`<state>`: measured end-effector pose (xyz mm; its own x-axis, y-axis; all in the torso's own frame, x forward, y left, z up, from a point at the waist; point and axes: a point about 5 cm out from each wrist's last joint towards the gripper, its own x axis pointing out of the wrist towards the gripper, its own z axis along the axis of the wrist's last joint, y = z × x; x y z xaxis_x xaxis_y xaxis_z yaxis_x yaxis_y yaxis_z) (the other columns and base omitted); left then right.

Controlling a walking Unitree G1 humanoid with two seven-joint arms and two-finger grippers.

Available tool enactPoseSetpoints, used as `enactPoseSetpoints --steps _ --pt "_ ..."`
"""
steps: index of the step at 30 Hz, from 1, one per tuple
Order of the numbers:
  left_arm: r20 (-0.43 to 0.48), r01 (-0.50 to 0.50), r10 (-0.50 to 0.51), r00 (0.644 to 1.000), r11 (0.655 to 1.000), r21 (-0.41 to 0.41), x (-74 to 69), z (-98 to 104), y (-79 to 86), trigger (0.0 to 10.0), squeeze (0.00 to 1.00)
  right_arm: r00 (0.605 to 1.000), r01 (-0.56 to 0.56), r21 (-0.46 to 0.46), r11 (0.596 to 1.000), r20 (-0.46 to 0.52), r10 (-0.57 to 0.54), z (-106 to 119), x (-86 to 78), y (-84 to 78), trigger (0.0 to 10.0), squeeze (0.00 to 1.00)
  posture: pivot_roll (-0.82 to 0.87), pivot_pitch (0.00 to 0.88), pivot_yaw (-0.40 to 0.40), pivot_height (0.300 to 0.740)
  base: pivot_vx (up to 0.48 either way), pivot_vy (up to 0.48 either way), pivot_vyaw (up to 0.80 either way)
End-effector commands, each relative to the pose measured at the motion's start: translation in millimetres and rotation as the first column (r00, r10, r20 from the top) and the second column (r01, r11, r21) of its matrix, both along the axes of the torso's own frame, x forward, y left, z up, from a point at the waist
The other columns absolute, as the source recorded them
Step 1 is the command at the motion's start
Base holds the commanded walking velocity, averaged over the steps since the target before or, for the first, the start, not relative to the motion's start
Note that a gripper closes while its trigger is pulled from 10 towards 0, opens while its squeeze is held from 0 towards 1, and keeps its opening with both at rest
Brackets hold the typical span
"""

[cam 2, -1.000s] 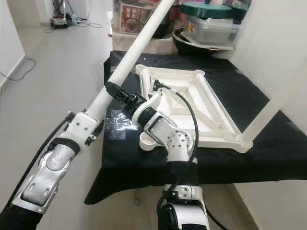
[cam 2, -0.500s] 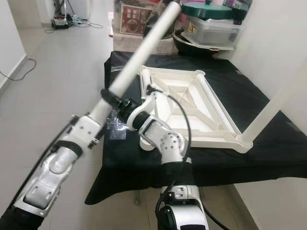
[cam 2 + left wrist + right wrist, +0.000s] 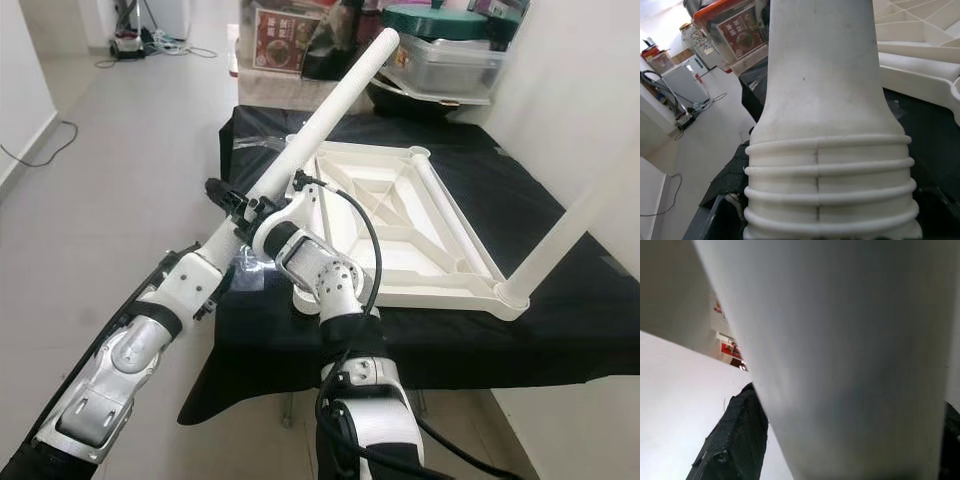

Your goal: Building children table

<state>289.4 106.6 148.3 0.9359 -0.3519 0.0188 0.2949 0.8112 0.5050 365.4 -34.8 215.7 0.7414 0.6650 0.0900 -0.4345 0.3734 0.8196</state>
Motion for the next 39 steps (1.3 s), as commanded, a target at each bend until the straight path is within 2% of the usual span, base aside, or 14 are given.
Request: enactPoseSetpoints --steps 1,10,11,12,13,23,28,29,36,38,39 --pt "-0.035 0.058 -0.057 0.998 0.998 0.03 -6.1 -10 -10.0 10.0 0.0 0.999 -0.007 0.063 0.998 0.054 0.004 19 0.5 9.6 10.0 0.0 0.14 0.0 -0.145 0.74 0.0 0.0 0.0" --pt "-0.036 0.054 -0.052 0.998 0.998 0.043 -5.5 -11 -7.4 10.0 0.0 0.999 -0.002 -0.011 1.0 0.033 0.003 8 5.7 4.8 10.0 0.0 0.14 0.0 -0.147 0.74 0.0 0.0 0.0" --pt "-0.036 0.051 -0.049 0.998 0.998 0.045 -5.7 -11 -6.1 10.0 0.0 0.999 0.003 -0.023 1.0 0.032 -0.002 6 7.3 2.7 2.1 0.0 0.14 0.0 -0.148 0.74 0.0 0.0 0.0" --pt "-0.036 0.051 -0.049 0.998 0.998 0.045 -5.7 -11 -6.1 10.0 0.0 0.999 0.003 -0.023 1.0 0.032 -0.002 6 7.3 2.7 2.1 0.0 0.14 0.0 -0.148 0.74 0.0 0.0 0.0" --pt "-0.036 0.048 -0.046 0.998 0.998 0.048 -6.2 -12 -4.4 10.0 0.0 0.999 -0.004 -0.046 0.999 0.042 0.005 4 7.9 1.0 0.0 0.0 0.14 0.0 -0.148 0.74 0.0 0.0 0.0" --pt "-0.038 0.035 -0.032 0.999 0.998 0.059 -8.6 -13 3.2 10.0 0.0 0.998 0.032 -0.065 0.997 0.057 -0.028 11 17.6 -11.7 0.0 0.0 0.14 0.0 -0.148 0.74 0.0 0.0 0.0" --pt "-0.031 0.034 -0.032 0.999 0.998 0.061 -9.4 -13 4.0 10.0 0.0 0.998 0.03 -0.06 0.998 0.058 -0.026 12 16.2 -10.9 0.0 0.0 0.14 0.0 -0.148 0.74 0.0 0.0 0.0" --pt "-0.035 0.033 -0.032 0.999 0.999 0.031 -9.7 -12 5.2 10.0 1.0 0.998 0.025 -0.06 0.998 0.065 -0.022 12 14.0 -9.4 0.0 0.0 0.14 0.0 -0.146 0.74 0.0 0.0 0.0" --pt "-0.043 0.034 -0.034 0.998 0.999 0.0 -10.7 -9 9.6 10.0 1.0 0.995 0.033 -0.067 0.997 0.1 -0.026 15 11.6 -9.5 0.0 0.0 0.14 0.0 -0.145 0.74 0.0 0.0 0.0" --pt "-0.063 0.09 -0.092 0.994 0.995 -0.033 -18.8 -6 9.5 10.0 1.0 0.983 0.097 -0.113 0.989 0.167 -0.077 20 15.5 -18.5 0.0 0.0 0.14 0.0 -0.144 0.74 0.0 0.0 0.0" --pt "-0.063 0.09 -0.092 0.994 0.995 -0.033 -18.8 -6 9.5 10.0 1.0 0.983 0.097 -0.113 0.989 0.167 -0.077 20 15.5 -18.5 0.0 0.0 0.14 0.0 -0.144 0.74 0.0 0.0 0.0"
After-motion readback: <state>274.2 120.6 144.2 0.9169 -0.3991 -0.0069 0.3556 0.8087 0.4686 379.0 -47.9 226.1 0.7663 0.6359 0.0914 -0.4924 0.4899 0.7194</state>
